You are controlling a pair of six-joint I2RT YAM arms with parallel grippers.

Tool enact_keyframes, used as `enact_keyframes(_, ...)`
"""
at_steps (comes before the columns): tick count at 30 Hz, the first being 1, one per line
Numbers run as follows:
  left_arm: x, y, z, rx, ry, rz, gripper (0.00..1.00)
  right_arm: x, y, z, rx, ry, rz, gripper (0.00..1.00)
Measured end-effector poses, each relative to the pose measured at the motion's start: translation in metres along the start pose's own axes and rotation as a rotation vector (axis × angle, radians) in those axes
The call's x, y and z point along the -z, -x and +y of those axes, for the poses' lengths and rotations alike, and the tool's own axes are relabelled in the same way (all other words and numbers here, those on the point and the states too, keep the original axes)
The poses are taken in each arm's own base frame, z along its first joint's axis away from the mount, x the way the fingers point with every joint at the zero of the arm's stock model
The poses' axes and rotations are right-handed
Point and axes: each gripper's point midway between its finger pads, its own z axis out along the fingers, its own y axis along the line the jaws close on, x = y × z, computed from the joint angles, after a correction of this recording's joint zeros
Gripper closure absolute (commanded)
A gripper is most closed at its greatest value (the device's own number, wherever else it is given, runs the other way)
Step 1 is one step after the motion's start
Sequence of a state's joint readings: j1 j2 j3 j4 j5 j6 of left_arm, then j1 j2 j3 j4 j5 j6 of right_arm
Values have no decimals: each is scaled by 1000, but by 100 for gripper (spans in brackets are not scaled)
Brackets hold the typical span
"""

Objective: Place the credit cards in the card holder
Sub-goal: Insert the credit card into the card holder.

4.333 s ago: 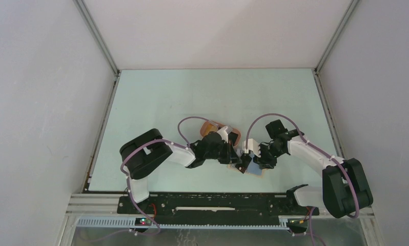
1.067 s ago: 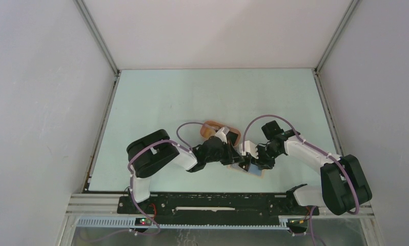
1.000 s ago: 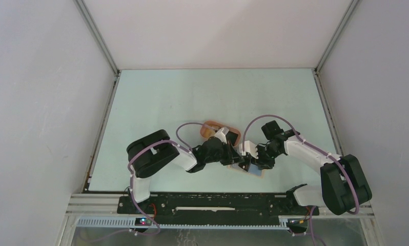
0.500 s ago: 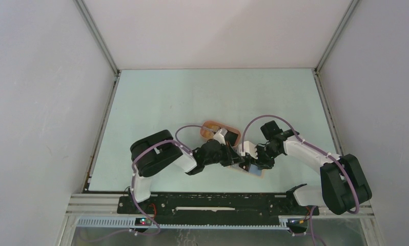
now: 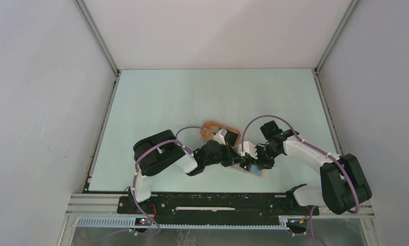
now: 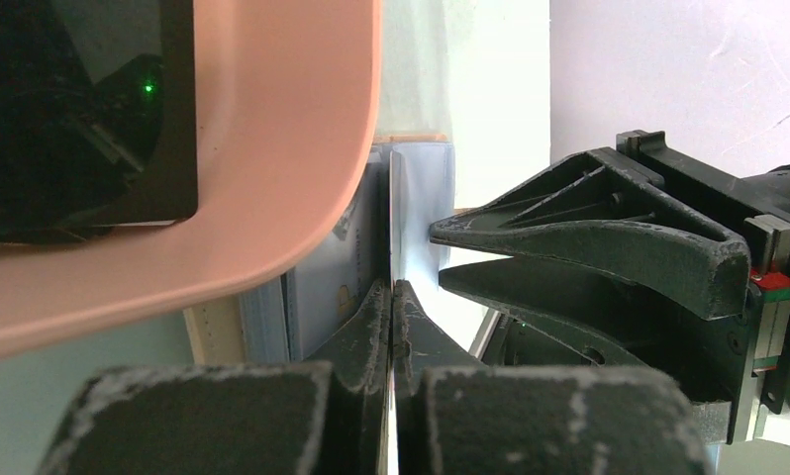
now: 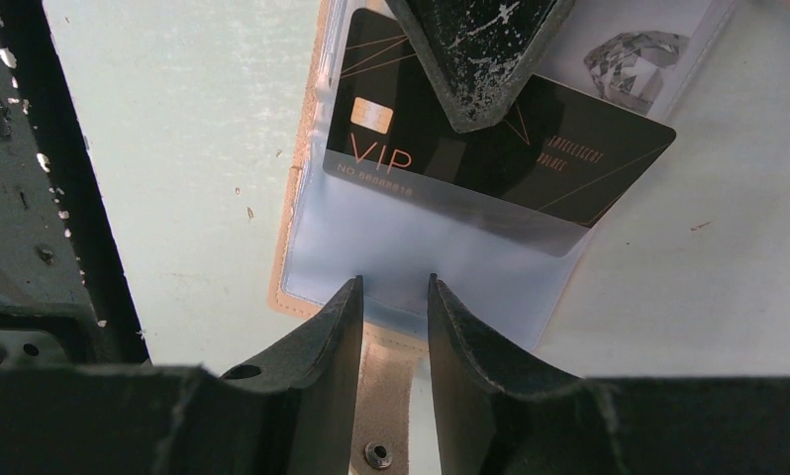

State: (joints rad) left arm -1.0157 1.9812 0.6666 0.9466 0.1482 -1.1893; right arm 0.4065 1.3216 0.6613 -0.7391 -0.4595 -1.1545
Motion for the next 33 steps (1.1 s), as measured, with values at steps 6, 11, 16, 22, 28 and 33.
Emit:
enact_keyframes(6, -2, -4, -1, 10, -7, -3, 95, 0, 0, 0, 0, 0, 0, 62)
enact_keyframes(11, -3, -8, -2, 10, -12, 3, 86, 0, 0, 0, 0, 0, 0, 62)
enact_keyframes(16, -3, -12, -5, 10, -22, 9, 71, 0, 1, 0, 1, 2, -2, 61)
enact_keyframes(22, -2, -13, -10, -3, -28, 9, 64, -1, 2, 1, 0, 7, -12, 61)
enact_keyframes(28, 2, -9, -10, -39, 4, -2, 60, 0, 3, 2, -11, 10, -28, 61)
enact_keyframes(33, 7, -7, -9, -76, 33, -4, 59, 0, 5, 3, -15, 15, -39, 61)
